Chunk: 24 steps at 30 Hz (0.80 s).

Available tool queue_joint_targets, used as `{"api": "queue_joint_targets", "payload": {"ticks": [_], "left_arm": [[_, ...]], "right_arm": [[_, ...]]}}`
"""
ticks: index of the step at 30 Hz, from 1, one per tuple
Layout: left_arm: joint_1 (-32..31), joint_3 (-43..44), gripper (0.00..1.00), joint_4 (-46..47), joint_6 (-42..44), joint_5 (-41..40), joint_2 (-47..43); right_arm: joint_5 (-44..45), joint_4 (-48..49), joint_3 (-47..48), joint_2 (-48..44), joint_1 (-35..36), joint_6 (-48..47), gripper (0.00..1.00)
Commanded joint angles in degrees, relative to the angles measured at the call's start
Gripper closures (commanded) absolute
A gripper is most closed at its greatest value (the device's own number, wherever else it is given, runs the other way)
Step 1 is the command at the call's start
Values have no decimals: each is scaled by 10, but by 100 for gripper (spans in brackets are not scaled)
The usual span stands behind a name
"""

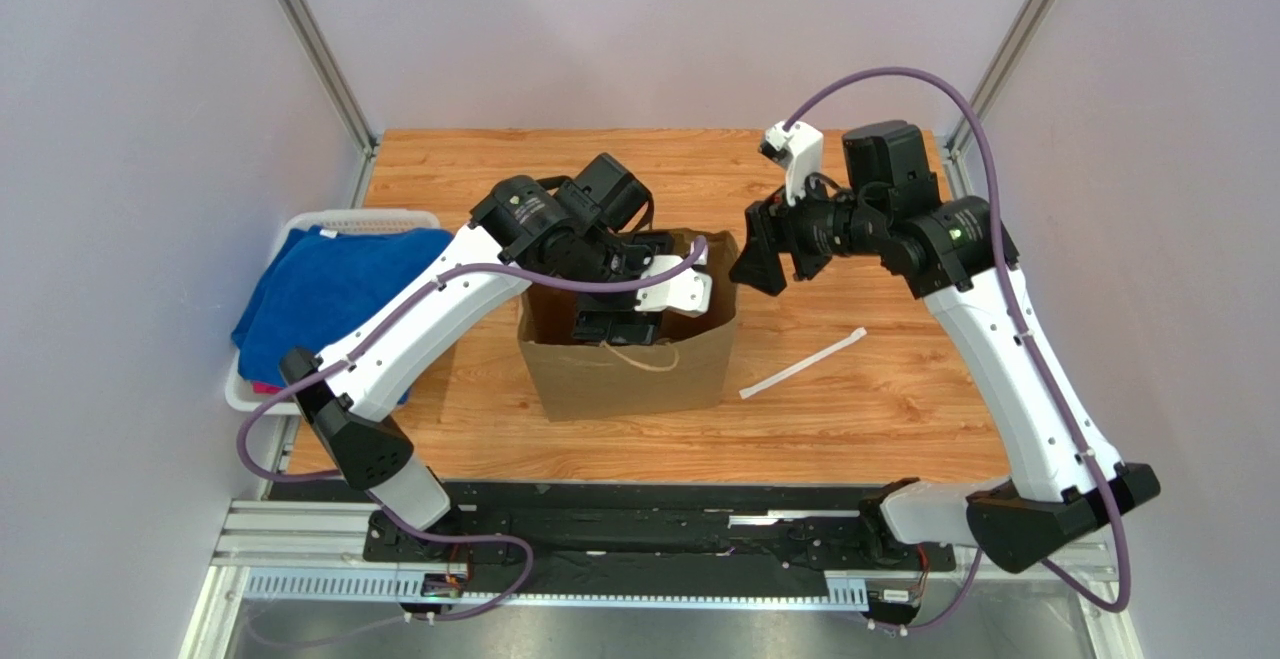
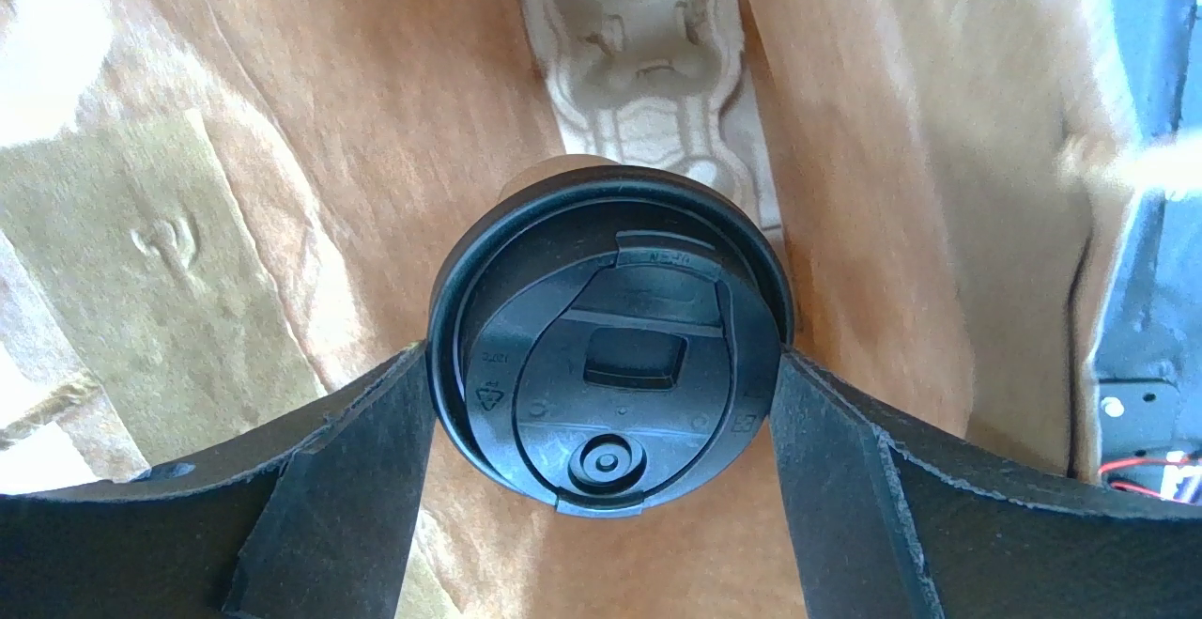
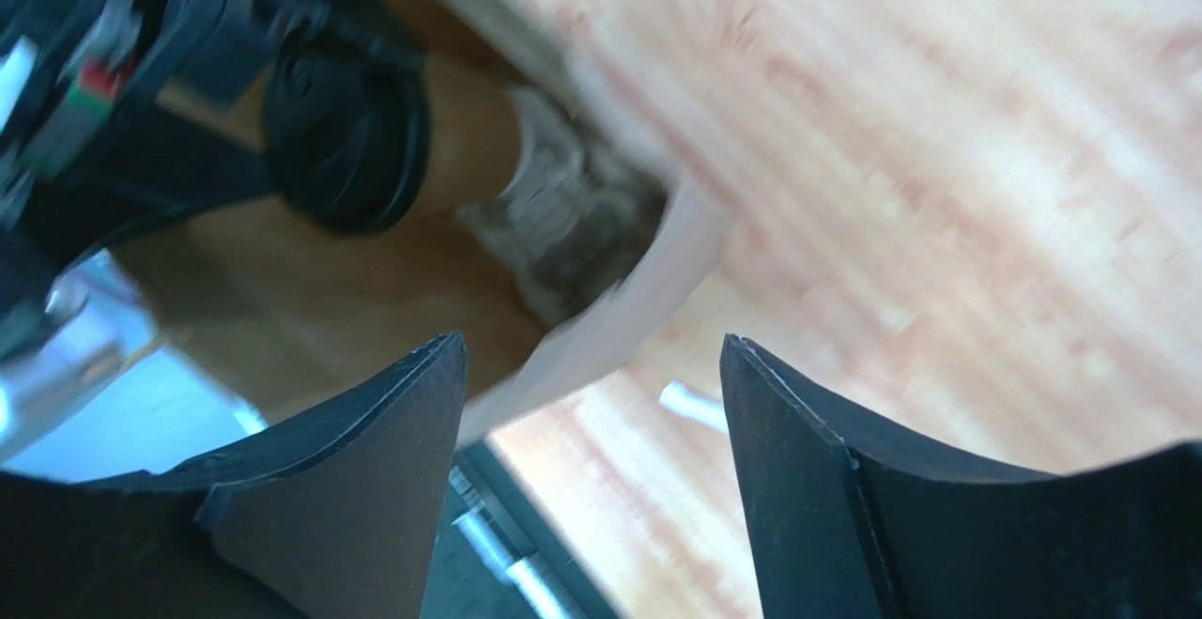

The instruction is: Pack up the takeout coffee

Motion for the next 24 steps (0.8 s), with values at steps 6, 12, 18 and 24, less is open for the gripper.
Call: {"api": "queue_joint_targets", "payload": {"ticks": [6, 12, 18, 24], "left_arm": [[-1, -36, 83, 14, 4, 11, -44], [-1, -61, 83, 31, -13, 0, -56], [-2, -92, 83, 48, -40, -5, -72], [-2, -153, 83, 72, -74, -1, -105]], "right_arm": [[-46, 116, 53, 69, 7, -111, 27], [-53, 116, 77, 118, 51, -159, 29], [-24, 115, 65, 134, 77, -186, 46], [-1, 125, 45, 119, 96, -191, 83]]}}
